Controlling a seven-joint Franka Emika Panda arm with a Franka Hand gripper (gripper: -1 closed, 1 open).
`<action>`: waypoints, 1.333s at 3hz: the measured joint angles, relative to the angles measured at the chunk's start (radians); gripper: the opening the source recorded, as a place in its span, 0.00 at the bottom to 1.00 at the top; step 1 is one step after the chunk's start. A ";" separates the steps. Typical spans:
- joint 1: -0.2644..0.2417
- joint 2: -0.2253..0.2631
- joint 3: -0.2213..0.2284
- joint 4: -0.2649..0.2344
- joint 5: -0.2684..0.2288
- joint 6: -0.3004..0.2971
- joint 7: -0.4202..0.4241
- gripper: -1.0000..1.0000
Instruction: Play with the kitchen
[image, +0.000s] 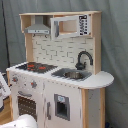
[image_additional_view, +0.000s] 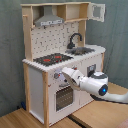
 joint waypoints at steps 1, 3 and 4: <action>-0.069 -0.001 0.011 0.035 0.000 0.055 0.033 1.00; -0.198 -0.001 0.034 0.100 -0.002 0.122 0.000 1.00; -0.198 -0.001 0.034 0.100 -0.002 0.122 0.000 0.00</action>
